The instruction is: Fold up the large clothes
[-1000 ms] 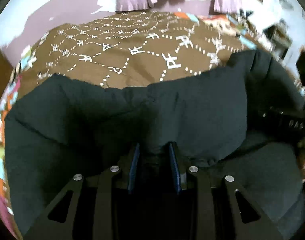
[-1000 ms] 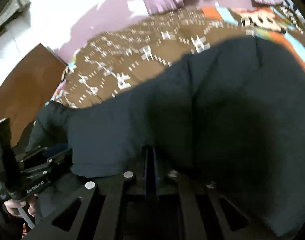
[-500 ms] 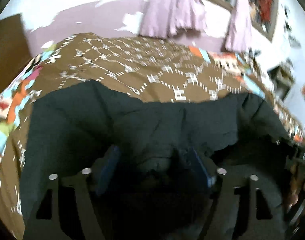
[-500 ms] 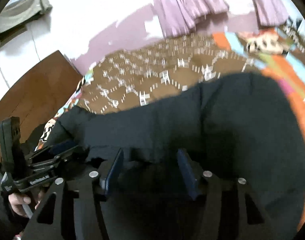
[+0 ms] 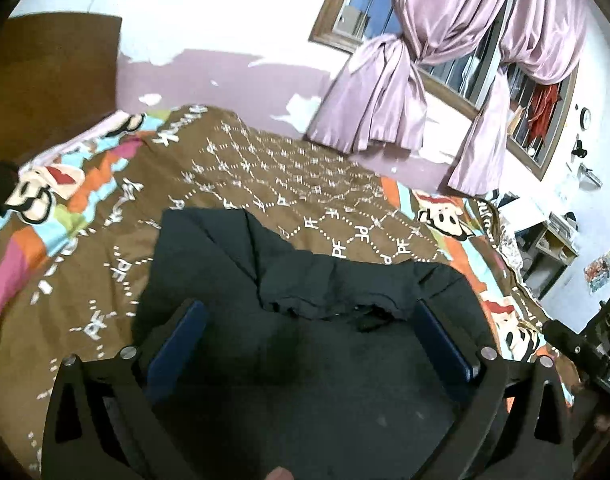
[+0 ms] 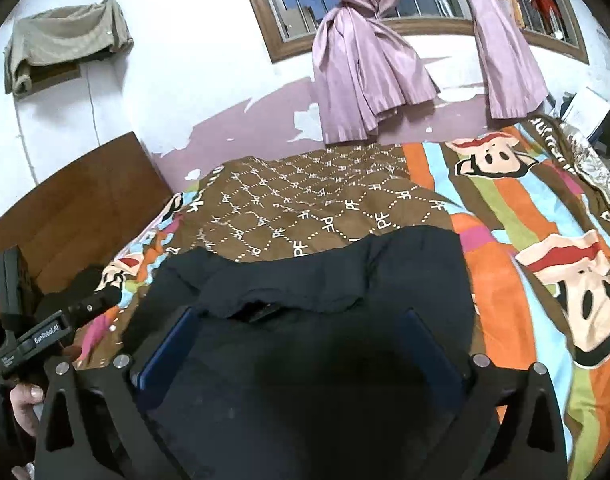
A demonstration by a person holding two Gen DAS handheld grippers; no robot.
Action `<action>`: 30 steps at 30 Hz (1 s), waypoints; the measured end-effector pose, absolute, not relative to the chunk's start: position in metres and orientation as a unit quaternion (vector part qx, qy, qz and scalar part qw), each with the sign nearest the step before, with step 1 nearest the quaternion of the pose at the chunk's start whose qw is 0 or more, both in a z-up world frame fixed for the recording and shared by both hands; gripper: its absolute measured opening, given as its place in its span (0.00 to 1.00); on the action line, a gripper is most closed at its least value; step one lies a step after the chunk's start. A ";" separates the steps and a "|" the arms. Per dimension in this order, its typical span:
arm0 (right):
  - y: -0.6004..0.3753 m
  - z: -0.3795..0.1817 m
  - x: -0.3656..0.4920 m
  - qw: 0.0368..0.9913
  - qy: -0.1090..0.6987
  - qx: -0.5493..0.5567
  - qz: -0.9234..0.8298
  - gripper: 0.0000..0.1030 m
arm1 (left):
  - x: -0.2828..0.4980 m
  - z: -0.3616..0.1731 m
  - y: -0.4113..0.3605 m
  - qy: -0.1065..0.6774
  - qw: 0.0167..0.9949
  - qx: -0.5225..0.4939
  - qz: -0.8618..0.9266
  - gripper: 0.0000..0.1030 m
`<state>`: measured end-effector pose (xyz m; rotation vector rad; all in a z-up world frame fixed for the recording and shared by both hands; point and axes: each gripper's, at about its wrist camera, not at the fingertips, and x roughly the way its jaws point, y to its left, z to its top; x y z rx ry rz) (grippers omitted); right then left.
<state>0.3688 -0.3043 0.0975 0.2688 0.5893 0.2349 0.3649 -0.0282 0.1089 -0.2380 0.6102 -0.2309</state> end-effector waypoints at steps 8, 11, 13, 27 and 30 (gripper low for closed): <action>-0.288 0.131 0.279 0.954 0.255 0.083 0.130 1.00 | 0.280 0.145 -0.031 0.249 0.959 -0.077 -0.116 0.99; -0.280 0.135 0.247 0.958 0.242 0.061 0.141 1.00 | 0.250 0.149 -0.029 0.244 0.959 -0.079 -0.118 0.99; -0.275 0.136 0.224 0.960 0.235 0.050 0.141 1.00 | 0.234 0.152 -0.026 0.248 0.960 -0.078 -0.108 0.99; -0.253 0.131 0.128 0.968 0.200 0.009 0.153 1.00 | 0.133 0.122 -0.033 0.230 0.960 0.071 -0.142 0.99; -0.251 0.112 0.115 0.965 0.216 -0.016 0.148 1.00 | 0.117 0.096 -0.037 0.250 0.947 0.099 -0.178 0.99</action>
